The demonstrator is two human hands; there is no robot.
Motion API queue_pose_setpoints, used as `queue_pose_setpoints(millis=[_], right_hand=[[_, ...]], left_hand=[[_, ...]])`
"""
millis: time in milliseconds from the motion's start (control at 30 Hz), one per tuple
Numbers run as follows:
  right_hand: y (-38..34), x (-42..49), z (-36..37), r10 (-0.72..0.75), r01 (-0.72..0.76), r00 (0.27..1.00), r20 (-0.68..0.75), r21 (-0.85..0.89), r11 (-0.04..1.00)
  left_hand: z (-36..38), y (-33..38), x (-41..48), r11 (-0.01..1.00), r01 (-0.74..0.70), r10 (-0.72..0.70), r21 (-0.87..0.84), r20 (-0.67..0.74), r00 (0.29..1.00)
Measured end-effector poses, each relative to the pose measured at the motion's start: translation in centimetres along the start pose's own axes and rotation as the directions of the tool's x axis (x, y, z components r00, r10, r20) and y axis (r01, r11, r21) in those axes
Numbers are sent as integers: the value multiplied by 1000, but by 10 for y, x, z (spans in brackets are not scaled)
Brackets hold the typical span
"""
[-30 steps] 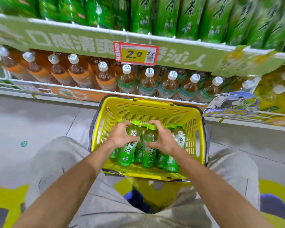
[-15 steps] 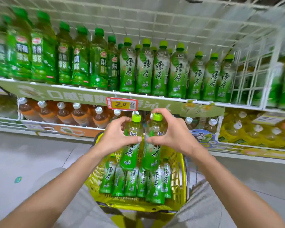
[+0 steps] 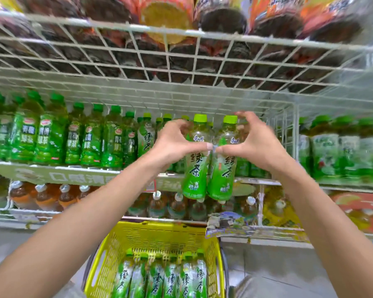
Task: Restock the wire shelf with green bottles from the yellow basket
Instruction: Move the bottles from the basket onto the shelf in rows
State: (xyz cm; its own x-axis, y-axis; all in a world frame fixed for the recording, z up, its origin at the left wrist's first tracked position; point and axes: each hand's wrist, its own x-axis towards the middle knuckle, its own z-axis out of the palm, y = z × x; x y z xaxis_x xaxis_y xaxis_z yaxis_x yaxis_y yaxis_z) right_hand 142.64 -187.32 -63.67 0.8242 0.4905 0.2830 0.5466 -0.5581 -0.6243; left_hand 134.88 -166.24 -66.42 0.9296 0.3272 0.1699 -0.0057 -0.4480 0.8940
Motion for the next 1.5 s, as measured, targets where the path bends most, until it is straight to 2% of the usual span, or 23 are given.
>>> queue_pose_setpoints(millis=[133,300,400,567,933,1000,1300,1500], right_hand=[[19,24,-25,41,-43,999,-29,-72,996],[51,43,-33,31,-32,999,17,48,998],[76,59,-24,73,-79,995,70,94,992],[99,80,-14,115,-114,992,50,-15,993],[145,96,6,198,-203,966,168,17,979],[145,99,7,219,-220,958,182,-19,975],[154,111,19,211,-195,966,148,-118,974],[155,107,24,208,-198,974,92,-102,975]], left_hand=[[26,20,35,999,3,-2,-40,15,1000],[56,20,67,998,45,-43,-48,36,998],[72,12,84,997,74,-73,-4,51,996],[91,7,103,979,164,-171,119,53,984],[117,-4,142,923,60,-129,379,160,979],[118,-3,149,899,45,-136,435,179,974],[118,-6,177,804,-7,-209,595,294,933],[118,-8,183,777,-41,-221,628,334,916]])
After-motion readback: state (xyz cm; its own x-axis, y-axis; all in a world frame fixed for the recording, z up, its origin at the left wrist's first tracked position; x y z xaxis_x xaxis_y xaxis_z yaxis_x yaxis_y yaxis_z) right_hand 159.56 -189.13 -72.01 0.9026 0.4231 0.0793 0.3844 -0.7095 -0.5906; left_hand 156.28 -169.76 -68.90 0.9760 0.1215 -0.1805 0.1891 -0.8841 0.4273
